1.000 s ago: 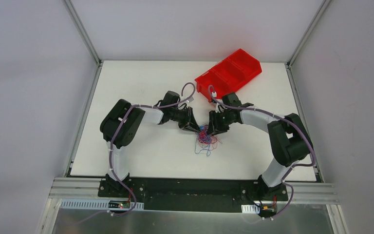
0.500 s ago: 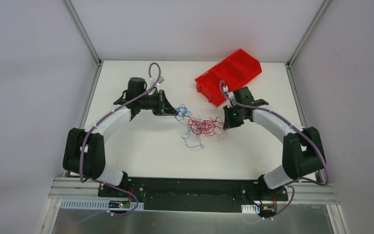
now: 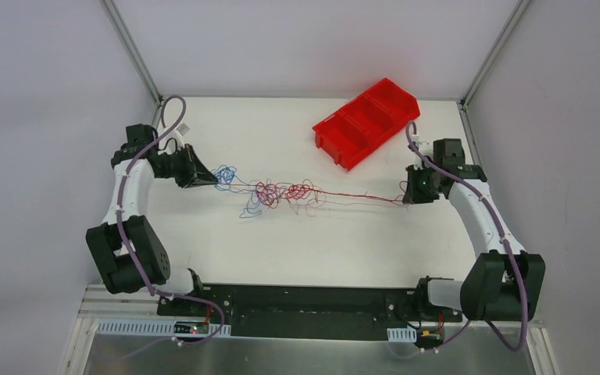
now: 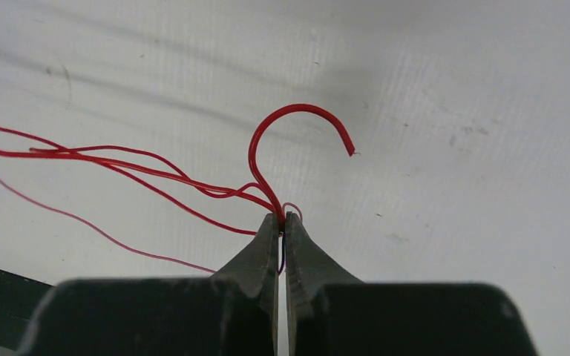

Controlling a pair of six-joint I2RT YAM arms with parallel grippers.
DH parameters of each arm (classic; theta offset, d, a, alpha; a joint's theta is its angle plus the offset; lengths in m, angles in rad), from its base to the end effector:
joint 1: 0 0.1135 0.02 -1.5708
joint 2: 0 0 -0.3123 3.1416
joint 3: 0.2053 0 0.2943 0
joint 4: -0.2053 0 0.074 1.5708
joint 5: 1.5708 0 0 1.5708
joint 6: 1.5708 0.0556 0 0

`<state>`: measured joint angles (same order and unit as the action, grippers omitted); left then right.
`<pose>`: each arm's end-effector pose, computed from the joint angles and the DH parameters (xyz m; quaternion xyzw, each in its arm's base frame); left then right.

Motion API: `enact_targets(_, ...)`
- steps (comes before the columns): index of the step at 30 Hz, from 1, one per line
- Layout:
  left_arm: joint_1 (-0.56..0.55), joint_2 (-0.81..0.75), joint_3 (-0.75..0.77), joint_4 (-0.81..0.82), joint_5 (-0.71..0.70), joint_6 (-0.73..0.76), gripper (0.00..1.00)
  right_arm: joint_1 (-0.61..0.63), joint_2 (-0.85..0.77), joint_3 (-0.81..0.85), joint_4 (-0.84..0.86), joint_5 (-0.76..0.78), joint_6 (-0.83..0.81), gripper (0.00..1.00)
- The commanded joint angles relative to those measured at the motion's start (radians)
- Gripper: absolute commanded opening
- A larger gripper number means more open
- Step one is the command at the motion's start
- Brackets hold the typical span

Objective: Untangle the cables

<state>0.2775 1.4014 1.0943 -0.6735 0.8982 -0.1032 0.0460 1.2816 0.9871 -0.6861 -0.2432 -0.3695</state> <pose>0.3202 0.0460 0.3012 -0.0391 0.8702 -0.3910 0.2972 0.2944 0.0270 0.2803 -0.2304 0.9220 0.0680 0.3036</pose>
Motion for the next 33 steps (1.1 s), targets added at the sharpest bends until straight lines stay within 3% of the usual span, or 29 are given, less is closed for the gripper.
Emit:
enact_targets(1, 0.086, 0.072, 0.099, -0.209, -0.071, 0.215, 0.00, -0.098, -0.049, 0.013, -0.083, 0.029, -0.103, 0.00)
enact_targets(9, 0.202, 0.190, 0.166, -0.272, -0.130, 0.304, 0.00, -0.254, -0.047, 0.081, -0.126, -0.027, -0.167, 0.00)
enact_targets(15, 0.183, 0.215, 0.153, -0.275, 0.002, 0.263, 0.00, -0.263, -0.037, 0.139, -0.158, -0.141, -0.131, 0.00)
enact_targets(19, 0.083, 0.143, 0.171, -0.282, 0.085, 0.214, 0.00, -0.240, -0.019, 0.223, -0.222, -0.271, -0.082, 0.00)
enact_targets(23, -0.096, 0.060, 0.220, -0.281, 0.138, 0.120, 0.00, -0.176, -0.025, 0.314, -0.248, -0.387, -0.005, 0.00)
enact_targets(27, -0.213, 0.042, 0.164, -0.220, 0.121, 0.042, 0.00, -0.130, 0.024, 0.274, -0.180, -0.282, 0.021, 0.00)
enact_targets(28, -0.217, 0.049, 0.134, -0.191, 0.083, 0.029, 0.13, -0.118, 0.059, 0.255, -0.179, -0.221, 0.001, 0.01)
enact_targets(31, -0.184, 0.092, 0.072, -0.130, 0.012, 0.019, 0.54, -0.080, 0.162, 0.272, -0.242, -0.143, -0.037, 0.40)
enact_targets(33, -0.160, 0.107, 0.032, -0.078, 0.032, -0.025, 0.64, -0.054, 0.155, 0.259, -0.207, -0.167, -0.005, 0.59)
